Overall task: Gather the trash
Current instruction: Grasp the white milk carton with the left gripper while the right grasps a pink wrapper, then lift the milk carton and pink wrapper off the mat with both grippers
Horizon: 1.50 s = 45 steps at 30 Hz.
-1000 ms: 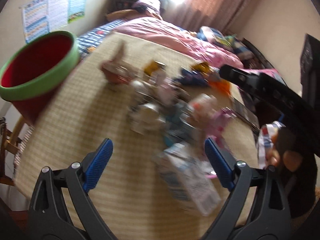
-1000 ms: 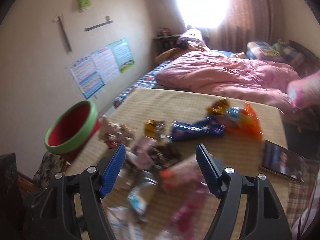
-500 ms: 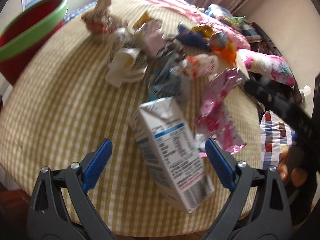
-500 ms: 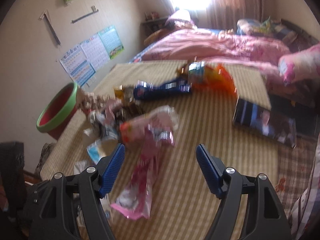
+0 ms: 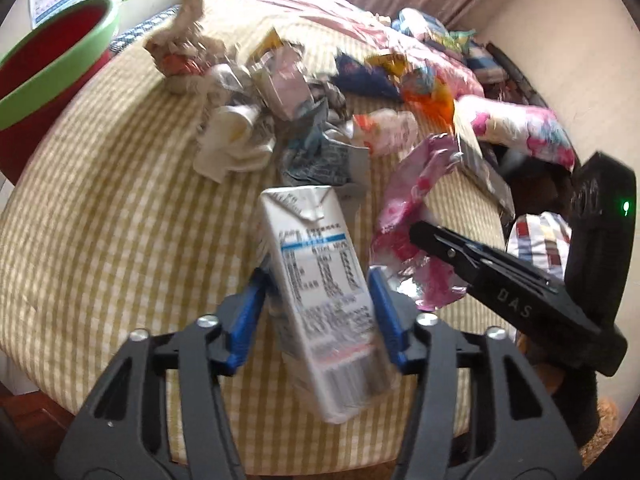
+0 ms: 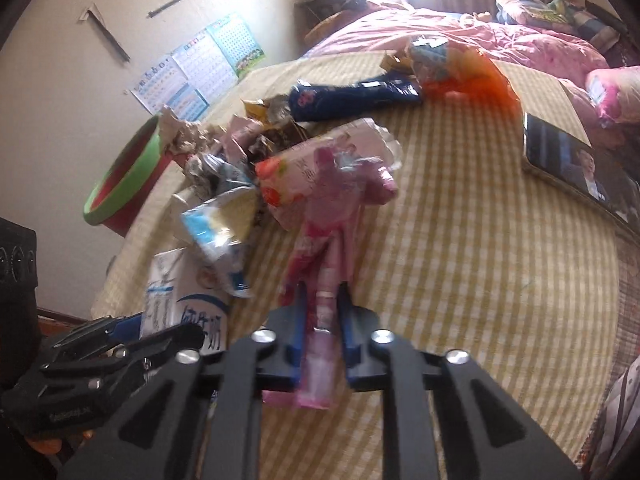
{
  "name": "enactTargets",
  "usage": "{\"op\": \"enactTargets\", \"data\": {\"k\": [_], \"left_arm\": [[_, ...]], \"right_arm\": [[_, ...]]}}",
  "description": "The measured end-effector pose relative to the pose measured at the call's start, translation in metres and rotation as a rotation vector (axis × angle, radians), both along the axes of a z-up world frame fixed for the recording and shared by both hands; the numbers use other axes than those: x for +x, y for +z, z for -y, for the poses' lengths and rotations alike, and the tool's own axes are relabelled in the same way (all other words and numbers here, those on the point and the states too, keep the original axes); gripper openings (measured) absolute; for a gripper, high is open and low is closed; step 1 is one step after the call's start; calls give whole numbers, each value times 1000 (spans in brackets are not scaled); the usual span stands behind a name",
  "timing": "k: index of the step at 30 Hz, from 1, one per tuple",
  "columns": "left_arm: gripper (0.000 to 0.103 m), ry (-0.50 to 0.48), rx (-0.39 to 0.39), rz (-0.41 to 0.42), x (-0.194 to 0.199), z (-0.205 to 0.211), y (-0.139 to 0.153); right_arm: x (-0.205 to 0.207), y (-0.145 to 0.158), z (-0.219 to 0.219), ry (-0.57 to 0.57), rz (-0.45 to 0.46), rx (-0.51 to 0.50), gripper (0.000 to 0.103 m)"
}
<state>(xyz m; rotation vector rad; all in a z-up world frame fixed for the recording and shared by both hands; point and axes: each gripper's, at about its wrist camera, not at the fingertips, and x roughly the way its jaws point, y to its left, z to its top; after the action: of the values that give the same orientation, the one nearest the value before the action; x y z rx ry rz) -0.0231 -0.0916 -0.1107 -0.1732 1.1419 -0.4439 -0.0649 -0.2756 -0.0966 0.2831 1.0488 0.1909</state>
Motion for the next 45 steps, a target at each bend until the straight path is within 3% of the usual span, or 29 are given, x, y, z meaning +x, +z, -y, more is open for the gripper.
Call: {"op": "enactTargets", "data": {"k": [9, 14, 16, 18, 19, 21, 26, 31, 33, 35, 37, 45], "left_arm": [[39, 93, 87, 75, 13, -30, 15], [51, 102, 100, 56, 13, -36, 8], [56, 100, 104, 48, 11, -33, 4], [57, 97, 111, 39, 12, -31, 0], [58, 96, 112, 35, 11, -32, -1], [63, 97, 116, 25, 11, -32, -4], [63, 87, 120, 6, 13, -30, -10], [61, 75, 119, -1, 15, -26, -12], [45, 63, 111, 2, 15, -25, -11], [36, 47, 95, 1, 15, -24, -10], [36, 44, 87, 15, 15, -24, -6], [36, 72, 62, 136, 12, -36, 26]], "right_arm": [[7, 25, -1, 8, 85, 18, 10], [13, 19, -6, 17, 58, 21, 13], [13, 16, -6, 14, 45, 26, 18], [14, 13, -4, 0, 43, 25, 46], [14, 11, -3, -7, 41, 23, 51], [13, 8, 0, -19, 29, 18, 53], [13, 1, 3, -41, 9, -16, 57], [12, -13, 6, -50, -12, -55, 52], [9, -14, 8, -56, -5, -39, 47], [9, -11, 9, -54, 8, -37, 37], [9, -5, 9, -54, 22, -28, 28], [8, 32, 4, -48, 122, 18, 27]]}}
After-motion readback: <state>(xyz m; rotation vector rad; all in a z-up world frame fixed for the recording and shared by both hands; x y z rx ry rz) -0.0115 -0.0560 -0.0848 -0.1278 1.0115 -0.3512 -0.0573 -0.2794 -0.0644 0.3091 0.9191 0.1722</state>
